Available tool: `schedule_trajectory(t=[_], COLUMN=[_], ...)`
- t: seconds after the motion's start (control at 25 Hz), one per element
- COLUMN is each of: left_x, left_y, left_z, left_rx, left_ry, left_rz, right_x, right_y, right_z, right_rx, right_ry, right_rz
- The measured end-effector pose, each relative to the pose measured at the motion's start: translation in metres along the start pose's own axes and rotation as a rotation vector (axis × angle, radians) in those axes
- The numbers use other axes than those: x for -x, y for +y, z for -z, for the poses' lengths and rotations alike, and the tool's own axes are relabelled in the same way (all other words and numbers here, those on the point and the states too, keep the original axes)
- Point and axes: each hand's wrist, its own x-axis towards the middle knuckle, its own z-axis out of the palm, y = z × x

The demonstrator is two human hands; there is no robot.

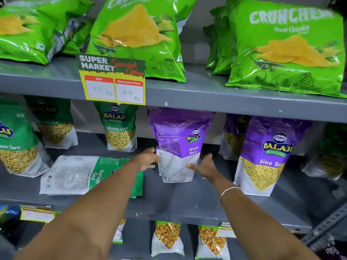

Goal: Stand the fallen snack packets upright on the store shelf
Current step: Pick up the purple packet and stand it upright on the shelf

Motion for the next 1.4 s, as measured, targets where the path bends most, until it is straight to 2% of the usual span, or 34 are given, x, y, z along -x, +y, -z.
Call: schedule_trajectory(t=[0.12, 0.24, 0.4, 0.56, 0.6, 0.68, 0.8, 0.92, 1.0, 1.12, 1.24, 1.4], left_x=[0.0, -0.001, -0.006, -0.017, -0.019, -0.022, -0.019, -0.019, -0.016, -0.015, -0.012, -0.013], left_y=[-0.009, -0.013, -0.006, -0.004, -0.003, -0.003, -0.007, -0.007, -0.005, -0.008, -0.014, -0.019], left_z=[0.003, -0.002, -0.019, -0.033, -0.035, -0.036, -0.035, -0.023, -0.014, -0.009, -0.014, -0.017], left_rx=[0.056, -0.024, -0.071, -0.073, -0.079, -0.144, -0.29, -0.203, -0.123, -0.054, -0.097, -0.104], left_ry=[-0.009, -0.077, -0.068, -0.041, -0.01, 0.056, 0.129, 0.108, 0.063, 0.099, 0.101, 0.151], left_rz=[0.02, 0.009, -0.068, -0.104, -0.113, -0.107, -0.13, -0.125, -0.11, -0.11, -0.154, -0.228], right_x=[-0.007, -0.012, -0.002, 0.006, 0.003, -0.011, -0.051, -0.01, -0.005, -0.003, 0.0, 0.009], right_y=[0.001, 0.0, -0.002, -0.005, -0.004, 0.004, 0.04, 0.005, -0.001, -0.004, -0.01, -0.016], right_z=[-0.007, -0.009, -0.004, 0.001, -0.002, -0.01, -0.016, -0.002, 0.008, 0.016, 0.022, 0.026], right_rx=[-0.117, -0.167, -0.053, -0.092, -0.086, -0.015, -0.055, -0.143, -0.197, -0.247, -0.27, -0.238], right_ry=[-0.048, -0.09, -0.356, -0.626, -0.624, -0.509, -0.492, -0.412, -0.444, -0.375, -0.272, -0.375], right_rz=[-0.105, -0.096, 0.062, 0.036, 0.043, 0.059, 0.15, 0.145, 0.165, 0.182, 0.166, 0.153])
